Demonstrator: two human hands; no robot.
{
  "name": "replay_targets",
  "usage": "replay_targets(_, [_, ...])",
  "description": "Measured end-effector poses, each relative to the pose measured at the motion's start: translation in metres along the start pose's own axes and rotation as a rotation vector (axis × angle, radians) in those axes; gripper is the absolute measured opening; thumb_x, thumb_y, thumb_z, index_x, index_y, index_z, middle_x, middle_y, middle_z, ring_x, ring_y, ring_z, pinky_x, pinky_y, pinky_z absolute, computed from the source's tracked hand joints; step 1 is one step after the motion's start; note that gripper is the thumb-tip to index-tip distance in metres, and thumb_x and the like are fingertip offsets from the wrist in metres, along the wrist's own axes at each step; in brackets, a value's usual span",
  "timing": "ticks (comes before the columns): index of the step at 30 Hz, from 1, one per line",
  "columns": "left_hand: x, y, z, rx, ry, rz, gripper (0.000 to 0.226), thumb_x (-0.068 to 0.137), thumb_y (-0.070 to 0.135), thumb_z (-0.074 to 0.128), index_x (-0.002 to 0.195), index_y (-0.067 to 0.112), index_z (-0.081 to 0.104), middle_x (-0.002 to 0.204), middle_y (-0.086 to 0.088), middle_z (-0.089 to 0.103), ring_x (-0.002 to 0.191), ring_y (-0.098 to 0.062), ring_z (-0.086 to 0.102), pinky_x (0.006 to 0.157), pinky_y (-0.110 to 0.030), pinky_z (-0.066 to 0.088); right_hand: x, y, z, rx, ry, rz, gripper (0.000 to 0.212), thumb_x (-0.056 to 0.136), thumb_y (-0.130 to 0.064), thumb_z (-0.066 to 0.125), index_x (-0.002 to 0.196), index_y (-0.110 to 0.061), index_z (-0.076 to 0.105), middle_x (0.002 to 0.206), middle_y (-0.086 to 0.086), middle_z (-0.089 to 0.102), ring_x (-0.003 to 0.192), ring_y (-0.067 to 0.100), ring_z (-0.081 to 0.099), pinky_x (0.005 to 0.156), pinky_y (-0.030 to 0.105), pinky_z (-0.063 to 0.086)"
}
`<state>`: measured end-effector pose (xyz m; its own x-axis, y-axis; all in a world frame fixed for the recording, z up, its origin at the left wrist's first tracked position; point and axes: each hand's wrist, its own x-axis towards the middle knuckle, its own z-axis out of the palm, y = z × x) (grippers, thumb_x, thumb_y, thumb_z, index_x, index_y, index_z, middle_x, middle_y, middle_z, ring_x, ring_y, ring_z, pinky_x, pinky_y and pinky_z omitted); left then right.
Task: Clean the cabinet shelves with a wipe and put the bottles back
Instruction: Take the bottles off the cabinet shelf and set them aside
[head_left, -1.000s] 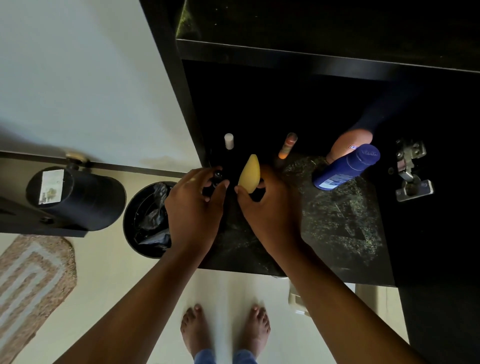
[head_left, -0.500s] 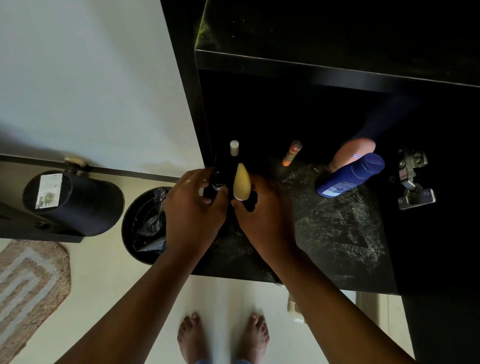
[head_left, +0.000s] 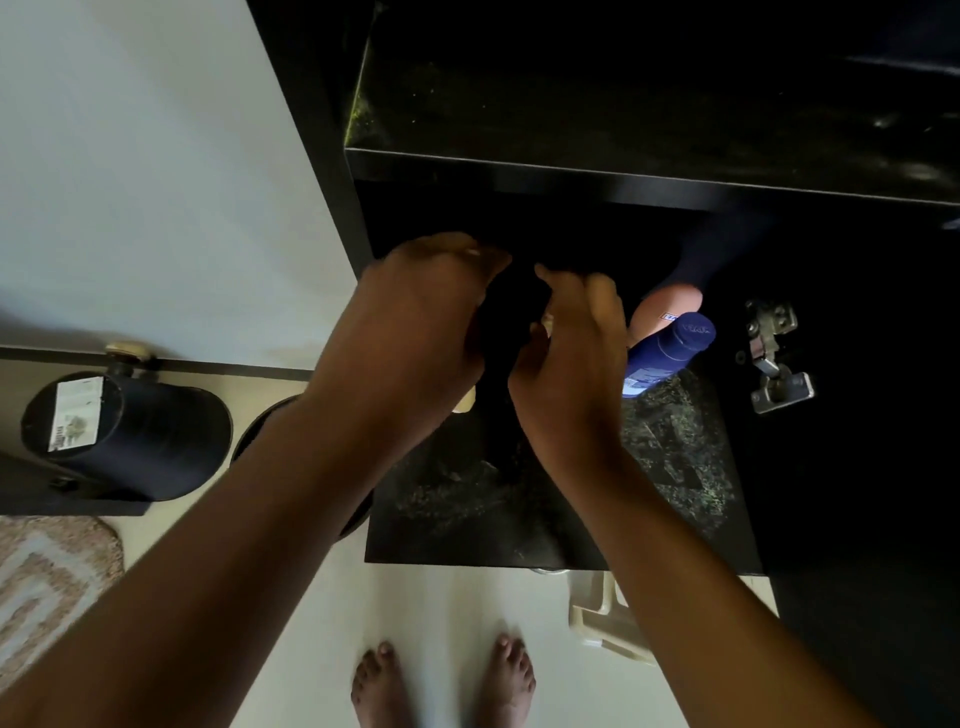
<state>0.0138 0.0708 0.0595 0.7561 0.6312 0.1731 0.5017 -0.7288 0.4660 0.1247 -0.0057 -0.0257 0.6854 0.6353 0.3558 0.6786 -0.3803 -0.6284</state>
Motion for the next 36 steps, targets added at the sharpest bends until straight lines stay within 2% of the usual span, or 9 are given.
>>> replay_targets(7, [0.036, 0.008, 0.006, 0.174, -0.252, -0.173, 0.022, 0.103, 0.016, 0.051, 0.116, 0.006, 0.065, 0.109, -0.011, 0.066, 0.112, -0.032, 0.064, 0.084, -0.030, 0.042, 0.025, 0.017, 0.015, -0.270, -0.207, -0.004, 0.023, 0.078, -0.001, 0.058, 0.099, -0.005, 0.067, 0.092, 0.020, 0.067, 0.091, 0.042, 0.059, 0.081, 0.043, 0.044])
replay_targets(9, [0.043, 0.007, 0.011, 0.211, -0.342, -0.236, 0.016, 0.103, 0.015, 0.047, 0.099, 0.008, 0.061, 0.092, -0.005, 0.059, 0.097, -0.030, 0.061, 0.077, -0.029, 0.039, 0.026, 0.019, 0.016, -0.283, -0.220, -0.004, 0.021, 0.079, 0.000, 0.057, 0.097, -0.006, 0.067, 0.091, 0.019, 0.067, 0.088, 0.042, 0.061, 0.073, 0.039, 0.043])
replay_targets(13, [0.051, -0.001, 0.020, 0.202, -0.432, -0.299, 0.038, 0.104, 0.017, 0.045, 0.067, 0.017, 0.036, 0.069, 0.000, 0.040, 0.064, -0.017, 0.042, 0.058, -0.027, 0.028, 0.024, 0.021, 0.015, -0.258, -0.242, 0.053, 0.026, 0.084, -0.001, 0.058, 0.108, -0.004, 0.068, 0.102, 0.021, 0.067, 0.096, 0.041, 0.063, 0.077, 0.043, 0.051])
replay_targets(17, [0.050, -0.008, 0.031, 0.257, -0.383, -0.267, 0.040, 0.107, 0.024, 0.043, 0.068, 0.015, 0.036, 0.070, 0.002, 0.041, 0.075, -0.021, 0.048, 0.068, -0.029, 0.032, 0.021, 0.020, 0.014, -0.222, -0.222, 0.024, 0.031, 0.085, -0.003, 0.057, 0.113, -0.006, 0.068, 0.105, 0.018, 0.069, 0.099, 0.039, 0.065, 0.079, 0.045, 0.055])
replay_targets(22, [0.050, -0.014, 0.031, 0.374, -0.370, -0.108, 0.035, 0.108, 0.029, 0.041, 0.106, 0.004, 0.065, 0.093, -0.013, 0.057, 0.106, -0.037, 0.063, 0.080, -0.036, 0.040, 0.010, 0.011, 0.003, -0.097, -0.115, -0.020, 0.036, 0.084, 0.000, 0.060, 0.120, -0.006, 0.059, 0.101, 0.013, 0.070, 0.099, 0.034, 0.067, 0.080, 0.046, 0.057])
replay_targets(27, [0.045, -0.006, 0.018, 0.246, 0.068, 0.169, 0.031, 0.088, 0.018, 0.046, 0.069, 0.003, 0.065, 0.062, -0.018, 0.060, 0.056, -0.030, 0.059, 0.060, -0.029, 0.033, -0.007, -0.002, -0.012, 0.012, -0.016, -0.043, 0.019, 0.088, -0.001, 0.061, 0.106, -0.005, 0.056, 0.087, 0.007, 0.069, 0.083, 0.026, 0.069, 0.070, 0.040, 0.056])
replay_targets(31, [0.022, 0.008, 0.000, 0.115, -0.006, 0.067, 0.013, 0.090, 0.015, 0.066, 0.098, 0.009, 0.075, 0.094, -0.009, 0.074, 0.084, -0.024, 0.070, 0.070, -0.026, 0.049, -0.022, -0.008, -0.024, 0.035, -0.006, -0.033, 0.020, 0.087, -0.003, 0.072, 0.101, -0.006, 0.059, 0.090, 0.005, 0.071, 0.086, 0.023, 0.070, 0.071, 0.038, 0.059])
replay_targets(34, [-0.008, 0.017, -0.010, 0.092, 0.029, 0.083, 0.013, 0.089, 0.012, 0.070, 0.098, 0.016, 0.079, 0.089, -0.001, 0.070, 0.074, -0.009, 0.058, 0.065, -0.008, 0.031, -0.034, -0.010, -0.033, 0.066, 0.013, -0.048, 0.020, 0.088, -0.006, 0.074, 0.102, -0.009, 0.060, 0.090, 0.003, 0.070, 0.084, 0.019, 0.069, 0.068, 0.039, 0.060])
replay_targets(36, [-0.028, 0.017, -0.018, 0.039, 0.065, 0.099, 0.013, 0.087, 0.011, 0.073, 0.096, 0.017, 0.080, 0.089, 0.001, 0.072, 0.074, -0.006, 0.057, 0.068, -0.011, 0.039, -0.042, -0.010, -0.037, 0.087, 0.023, -0.061, 0.021, 0.088, -0.008, 0.077, 0.104, -0.009, 0.063, 0.093, 0.002, 0.070, 0.086, 0.016, 0.068, 0.069, 0.036, 0.060])
